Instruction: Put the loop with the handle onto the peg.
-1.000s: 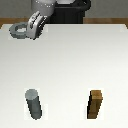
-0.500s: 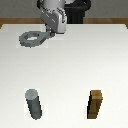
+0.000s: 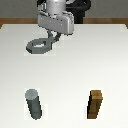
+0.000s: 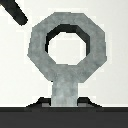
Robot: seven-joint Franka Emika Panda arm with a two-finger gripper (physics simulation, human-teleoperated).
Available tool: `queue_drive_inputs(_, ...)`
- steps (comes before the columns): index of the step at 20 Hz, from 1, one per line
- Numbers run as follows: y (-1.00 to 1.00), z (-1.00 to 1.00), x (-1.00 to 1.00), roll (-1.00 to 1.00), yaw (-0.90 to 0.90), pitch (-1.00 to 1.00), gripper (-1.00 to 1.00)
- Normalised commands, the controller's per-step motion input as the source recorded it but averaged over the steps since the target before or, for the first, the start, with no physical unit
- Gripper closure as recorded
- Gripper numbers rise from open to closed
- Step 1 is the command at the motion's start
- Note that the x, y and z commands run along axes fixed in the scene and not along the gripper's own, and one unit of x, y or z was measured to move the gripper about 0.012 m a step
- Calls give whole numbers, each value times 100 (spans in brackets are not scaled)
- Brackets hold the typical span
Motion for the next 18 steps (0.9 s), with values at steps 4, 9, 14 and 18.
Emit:
queue_drive_inputs(4,0,0,75,0,0,0,100)
queue_drive_inputs(9,-20,0,0,0,0,0,100)
queue_drive_inputs(14,-80,40,0,0,0,0,100)
queue_drive_inputs(18,0,75,0,0,0,0,100)
